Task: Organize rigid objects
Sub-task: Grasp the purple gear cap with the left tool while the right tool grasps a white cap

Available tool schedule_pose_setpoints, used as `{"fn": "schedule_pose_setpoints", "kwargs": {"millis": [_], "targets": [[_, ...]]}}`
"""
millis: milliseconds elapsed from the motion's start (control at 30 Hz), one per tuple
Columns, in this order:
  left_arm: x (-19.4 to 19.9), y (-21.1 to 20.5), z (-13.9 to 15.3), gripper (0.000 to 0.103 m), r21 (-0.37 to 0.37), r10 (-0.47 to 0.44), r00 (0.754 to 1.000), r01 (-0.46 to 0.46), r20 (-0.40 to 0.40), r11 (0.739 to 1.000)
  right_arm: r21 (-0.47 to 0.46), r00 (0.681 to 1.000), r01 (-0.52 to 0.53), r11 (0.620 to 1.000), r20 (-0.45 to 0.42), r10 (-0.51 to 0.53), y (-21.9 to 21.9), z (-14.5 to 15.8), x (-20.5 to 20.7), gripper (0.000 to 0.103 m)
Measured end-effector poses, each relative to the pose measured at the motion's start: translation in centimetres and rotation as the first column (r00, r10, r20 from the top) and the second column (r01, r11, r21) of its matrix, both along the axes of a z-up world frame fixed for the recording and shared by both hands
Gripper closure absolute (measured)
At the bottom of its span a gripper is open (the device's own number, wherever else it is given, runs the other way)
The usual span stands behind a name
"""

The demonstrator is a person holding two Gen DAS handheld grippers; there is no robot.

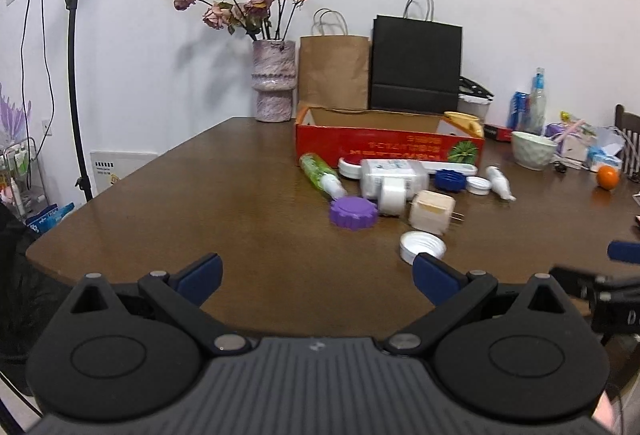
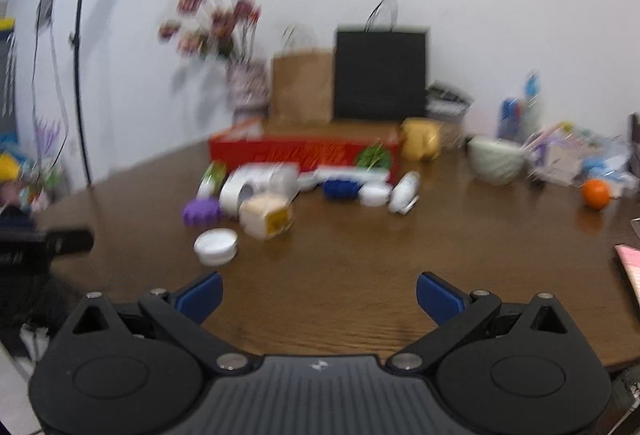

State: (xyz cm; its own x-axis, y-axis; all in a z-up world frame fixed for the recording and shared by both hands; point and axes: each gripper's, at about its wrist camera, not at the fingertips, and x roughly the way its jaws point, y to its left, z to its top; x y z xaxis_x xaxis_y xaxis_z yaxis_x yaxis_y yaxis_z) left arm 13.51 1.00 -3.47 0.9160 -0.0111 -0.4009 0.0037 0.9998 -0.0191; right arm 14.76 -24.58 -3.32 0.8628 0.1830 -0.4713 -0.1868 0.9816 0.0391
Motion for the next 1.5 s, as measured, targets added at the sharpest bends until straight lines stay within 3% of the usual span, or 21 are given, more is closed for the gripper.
{"fn": "schedule_pose_setpoints", "kwargs": {"millis": [100,200,367,533,567,733,833,900,1033,1067,1133,1333,1500], "targets": [[1.5,1.0,-0.1,0.0,0.025,0.013,1.0,-0.013,0.006,1.0,0.093,0.996,-0.086,0.992,-0.008,0.087,1.3,-0.2,2.1,0.004],[2.9,1.6,-0.4,0.0,0.059,0.004,1.0,-0.005,0.008,0.998,0.073,0.987,-0.153,0.986,-0.036,0.156,3.9,-0.6,4.5,0.019],[5.7,2.2,-1.1,0.0,0.065,0.008,0.999,-0.006,-0.036,0.998,0.046,0.976,-0.202,0.978,-0.074,0.205,7.1,-1.6,7.9,0.026],[8.7,2.5,-1.6,0.0,0.017,-0.028,0.997,0.029,-0.067,0.999,0.002,0.974,-0.19,0.982,-0.124,0.189,8.1,-2.6,10.4,0.051],[9.4,2.2,-1.7,0.0,0.016,-0.04,0.997,0.041,-0.069,0.999,0.008,0.975,-0.184,0.983,-0.126,0.184,7.6,-2.6,10.7,0.063],[13.0,-0.2,-2.1,0.0,0.022,-0.111,0.991,0.113,-0.069,0.993,0.004,0.986,-0.105,0.994,-0.128,0.105,4.5,-2.3,12.0,0.063],[15.8,-1.7,-2.3,0.008,0.018,-0.124,0.986,0.127,-0.109,0.992,0.005,0.991,-0.06,0.998,-0.123,0.06,2.6,-2.2,12.4,0.063],[17.6,-2.3,-2.6,0.019,-0.007,-0.119,0.98,0.119,-0.161,0.993,0.012,0.991,-0.044,0.999,-0.126,0.046,1.7,-2.2,12.3,0.063],[19.3,-2.9,-2.8,0.021,-0.047,-0.135,0.97,0.128,-0.202,0.991,0.037,0.99,-0.034,0.999,-0.133,0.038,0.5,-2.4,11.9,0.063],[19.5,-3.2,-3.1,0.028,-0.046,-0.132,0.969,0.125,-0.208,0.991,0.04,0.99,-0.032,0.999,-0.134,0.037,0.5,-2.5,11.8,0.063],[19.4,-3.8,-3.3,0.049,-0.006,-0.106,0.972,0.108,-0.208,0.994,0.041,0.991,-0.038,0.998,-0.127,0.043,0.3,-2.7,11.9,0.063],[18.0,-3.9,-3.2,0.049,-0.007,-0.07,0.974,0.07,-0.215,0.997,0.055,0.993,-0.045,0.997,-0.11,0.051,0.3,-2.6,11.3,0.064],[13.6,-3.8,-1.6,0.049,-0.02,-0.062,0.982,0.06,-0.177,0.998,0.061,0.995,-0.052,0.997,-0.079,0.057,0.3,-1.7,8.8,0.064]]}}
